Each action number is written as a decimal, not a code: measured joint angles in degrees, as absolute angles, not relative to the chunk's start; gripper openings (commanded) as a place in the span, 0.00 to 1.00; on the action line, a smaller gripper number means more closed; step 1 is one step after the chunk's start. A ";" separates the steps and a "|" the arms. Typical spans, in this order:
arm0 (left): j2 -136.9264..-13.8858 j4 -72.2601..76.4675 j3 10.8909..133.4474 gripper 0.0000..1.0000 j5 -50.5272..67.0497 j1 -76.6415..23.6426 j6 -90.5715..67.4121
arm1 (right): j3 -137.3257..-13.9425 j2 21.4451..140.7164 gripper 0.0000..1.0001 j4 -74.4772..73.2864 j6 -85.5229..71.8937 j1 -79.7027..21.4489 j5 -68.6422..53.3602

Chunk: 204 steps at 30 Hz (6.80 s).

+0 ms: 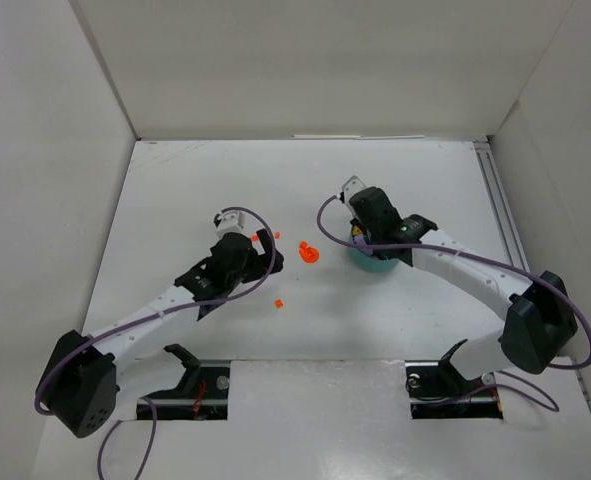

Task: Sort the legos into containers by color

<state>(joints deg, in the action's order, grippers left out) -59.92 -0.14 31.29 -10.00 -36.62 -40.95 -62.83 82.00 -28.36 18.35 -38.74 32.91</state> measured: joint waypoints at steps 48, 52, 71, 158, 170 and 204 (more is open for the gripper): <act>-112.42 -16.43 75.96 0.75 -18.11 -44.80 -35.57 | -49.65 54.02 0.52 -28.25 16.80 -23.70 22.15; -113.16 -17.56 76.97 0.70 -18.61 -44.80 -36.23 | -49.65 54.02 0.52 -27.88 16.86 -23.24 21.61; -113.93 -19.59 77.95 0.34 -20.45 -45.65 -37.26 | -47.83 51.40 0.52 -26.30 17.02 -23.20 20.67; -106.08 -7.49 91.50 0.13 -12.93 -56.62 -19.35 | -45.95 38.70 0.66 -30.55 6.57 -21.41 37.69; -112.62 -8.60 93.91 0.22 -10.90 -57.34 -18.28 | -45.89 38.87 0.66 -30.68 6.33 -21.41 37.76; -63.05 -15.94 46.92 0.99 -27.03 -39.62 -41.01 | -54.02 72.51 0.93 -17.06 28.23 -44.84 2.44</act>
<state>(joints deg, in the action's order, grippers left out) -63.05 -15.94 46.92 -27.03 -39.62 -41.01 -54.02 72.51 -17.06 28.23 -44.84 2.44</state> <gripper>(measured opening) 0.989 0.942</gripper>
